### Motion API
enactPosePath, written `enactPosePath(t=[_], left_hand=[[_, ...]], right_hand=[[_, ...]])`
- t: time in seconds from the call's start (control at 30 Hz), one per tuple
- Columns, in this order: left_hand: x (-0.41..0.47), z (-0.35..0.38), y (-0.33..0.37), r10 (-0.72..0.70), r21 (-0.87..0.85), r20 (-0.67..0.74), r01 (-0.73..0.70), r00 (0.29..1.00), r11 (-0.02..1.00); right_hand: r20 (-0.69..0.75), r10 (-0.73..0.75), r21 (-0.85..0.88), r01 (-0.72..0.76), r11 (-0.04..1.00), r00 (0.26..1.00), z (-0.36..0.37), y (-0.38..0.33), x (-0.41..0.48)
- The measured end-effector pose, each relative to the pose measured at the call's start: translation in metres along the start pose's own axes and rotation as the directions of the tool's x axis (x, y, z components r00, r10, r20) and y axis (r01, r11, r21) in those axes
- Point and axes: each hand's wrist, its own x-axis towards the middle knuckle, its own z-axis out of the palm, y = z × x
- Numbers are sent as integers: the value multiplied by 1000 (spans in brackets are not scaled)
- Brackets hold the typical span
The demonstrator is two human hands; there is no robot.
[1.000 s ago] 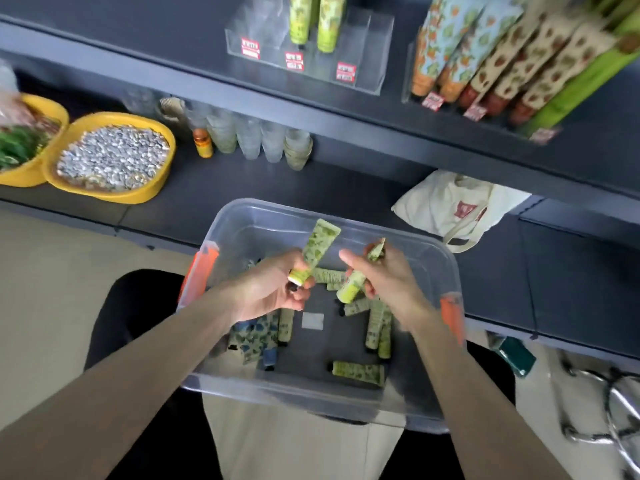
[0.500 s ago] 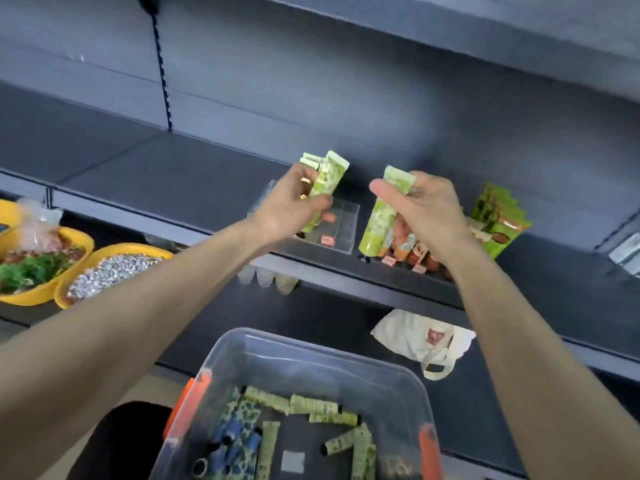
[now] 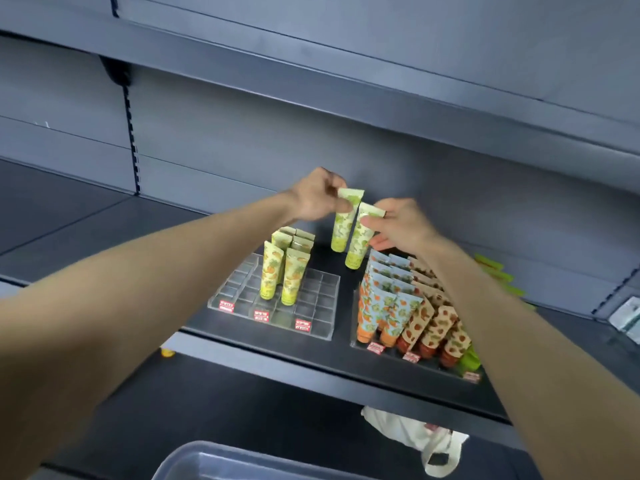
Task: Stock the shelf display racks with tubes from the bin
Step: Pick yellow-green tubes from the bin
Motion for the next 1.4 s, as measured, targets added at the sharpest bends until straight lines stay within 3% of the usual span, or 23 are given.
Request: enactPosePath(t=[0.17, 0.27, 0.47, 1.03, 1.13, 1.4], left_hand=[[23, 1, -16, -1, 366, 134, -49, 991, 929], [31, 4, -22, -21, 472, 185, -70, 982, 879], [39, 13, -39, -50, 490, 267, -91, 962, 867], [45, 1, -41, -36, 517, 385, -183, 922, 836], [44, 4, -43, -72, 594, 374, -179, 925, 784], [44, 8, -50, -159, 591, 405, -125, 900, 797]], right_hand=[[-22, -40, -139, 37, 990, 999, 12, 14, 26], [11, -40, -219, 41, 975, 999, 20, 24, 37], [31, -89, -338, 94, 936, 996, 29, 31, 48], [115, -56, -420, 100, 902, 992, 38, 34, 59], [119, -53, -455, 102, 885, 991, 42, 37, 60], [109, -72, -460, 115, 880, 991, 44, 36, 58]])
